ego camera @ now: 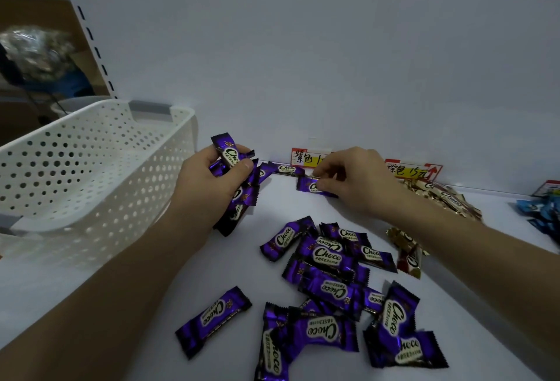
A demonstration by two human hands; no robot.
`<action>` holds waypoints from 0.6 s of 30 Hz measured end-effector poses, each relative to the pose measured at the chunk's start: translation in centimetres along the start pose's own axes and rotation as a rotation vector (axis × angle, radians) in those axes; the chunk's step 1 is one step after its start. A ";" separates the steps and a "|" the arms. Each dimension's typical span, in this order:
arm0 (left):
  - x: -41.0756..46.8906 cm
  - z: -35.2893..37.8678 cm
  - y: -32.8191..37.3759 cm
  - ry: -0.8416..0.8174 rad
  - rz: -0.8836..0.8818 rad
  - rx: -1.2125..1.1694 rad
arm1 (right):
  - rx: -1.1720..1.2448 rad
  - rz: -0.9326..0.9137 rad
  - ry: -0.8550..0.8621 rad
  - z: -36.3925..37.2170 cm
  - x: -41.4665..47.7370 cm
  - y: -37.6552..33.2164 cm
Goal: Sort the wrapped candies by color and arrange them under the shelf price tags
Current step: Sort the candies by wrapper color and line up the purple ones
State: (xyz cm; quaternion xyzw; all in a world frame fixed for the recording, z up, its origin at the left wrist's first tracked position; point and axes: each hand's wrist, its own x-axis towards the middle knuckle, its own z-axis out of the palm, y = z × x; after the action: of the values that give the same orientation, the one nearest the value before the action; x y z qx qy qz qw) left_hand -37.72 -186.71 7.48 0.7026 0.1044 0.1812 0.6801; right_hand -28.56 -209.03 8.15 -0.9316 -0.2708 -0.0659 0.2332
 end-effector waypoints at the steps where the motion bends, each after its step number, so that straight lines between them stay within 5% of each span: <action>1: 0.0 0.0 0.0 -0.002 0.000 0.000 | 0.010 0.002 0.027 0.0 -0.1 0.0; 5: 0.0 0.0 0.1 -0.001 0.007 0.003 | -0.057 -0.046 0.014 0.2 -0.2 0.0; 10: 0.2 -0.2 0.0 -0.002 0.015 0.013 | 0.005 0.026 0.224 -1.1 -0.5 0.7; 15: 0.1 0.0 -0.1 -0.015 0.011 0.011 | -0.106 -0.082 -0.016 0.2 -1.3 -0.2; 18: 0.1 -0.1 -0.1 -0.016 0.013 0.020 | -0.136 -0.112 -0.004 0.8 -0.8 0.0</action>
State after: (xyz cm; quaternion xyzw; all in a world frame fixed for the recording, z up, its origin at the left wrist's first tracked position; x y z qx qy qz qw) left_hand -37.63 -186.61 7.36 0.7115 0.0963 0.1787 0.6727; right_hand -29.19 -209.04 7.26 -0.9289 -0.3176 -0.0954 0.1647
